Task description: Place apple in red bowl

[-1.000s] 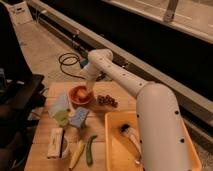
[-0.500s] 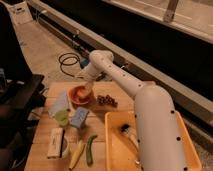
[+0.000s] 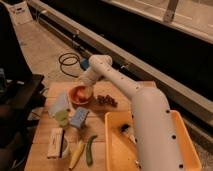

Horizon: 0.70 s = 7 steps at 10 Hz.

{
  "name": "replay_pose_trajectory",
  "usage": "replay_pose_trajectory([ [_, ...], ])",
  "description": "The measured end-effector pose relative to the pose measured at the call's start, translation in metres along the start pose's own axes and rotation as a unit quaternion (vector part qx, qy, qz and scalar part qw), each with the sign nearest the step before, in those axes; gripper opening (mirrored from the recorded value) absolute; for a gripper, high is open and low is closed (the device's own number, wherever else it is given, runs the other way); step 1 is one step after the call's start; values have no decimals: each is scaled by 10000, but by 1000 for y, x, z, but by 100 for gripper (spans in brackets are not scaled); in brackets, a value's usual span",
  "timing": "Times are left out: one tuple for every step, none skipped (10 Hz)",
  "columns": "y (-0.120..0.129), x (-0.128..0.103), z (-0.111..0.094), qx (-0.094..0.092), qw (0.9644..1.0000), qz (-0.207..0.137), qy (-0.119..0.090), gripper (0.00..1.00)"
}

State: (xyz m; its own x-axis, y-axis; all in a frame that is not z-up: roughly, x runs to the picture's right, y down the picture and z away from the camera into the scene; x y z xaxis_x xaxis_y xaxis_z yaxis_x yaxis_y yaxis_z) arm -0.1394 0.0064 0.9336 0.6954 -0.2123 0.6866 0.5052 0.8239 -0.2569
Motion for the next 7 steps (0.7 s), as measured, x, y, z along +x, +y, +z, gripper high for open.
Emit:
replay_pose_trajectory([
  [2, 1, 4, -19, 10000, 36, -7, 80],
  [4, 4, 10, -46, 9999, 95, -27, 80],
  [7, 6, 16, -63, 9998, 164, -88, 80],
  [8, 7, 17, -62, 9997, 192, -111, 79],
  [9, 8, 18, -58, 9997, 219, -131, 73],
  [10, 10, 18, -44, 9996, 240, -147, 63],
  [10, 11, 17, -28, 9996, 247, -150, 53],
])
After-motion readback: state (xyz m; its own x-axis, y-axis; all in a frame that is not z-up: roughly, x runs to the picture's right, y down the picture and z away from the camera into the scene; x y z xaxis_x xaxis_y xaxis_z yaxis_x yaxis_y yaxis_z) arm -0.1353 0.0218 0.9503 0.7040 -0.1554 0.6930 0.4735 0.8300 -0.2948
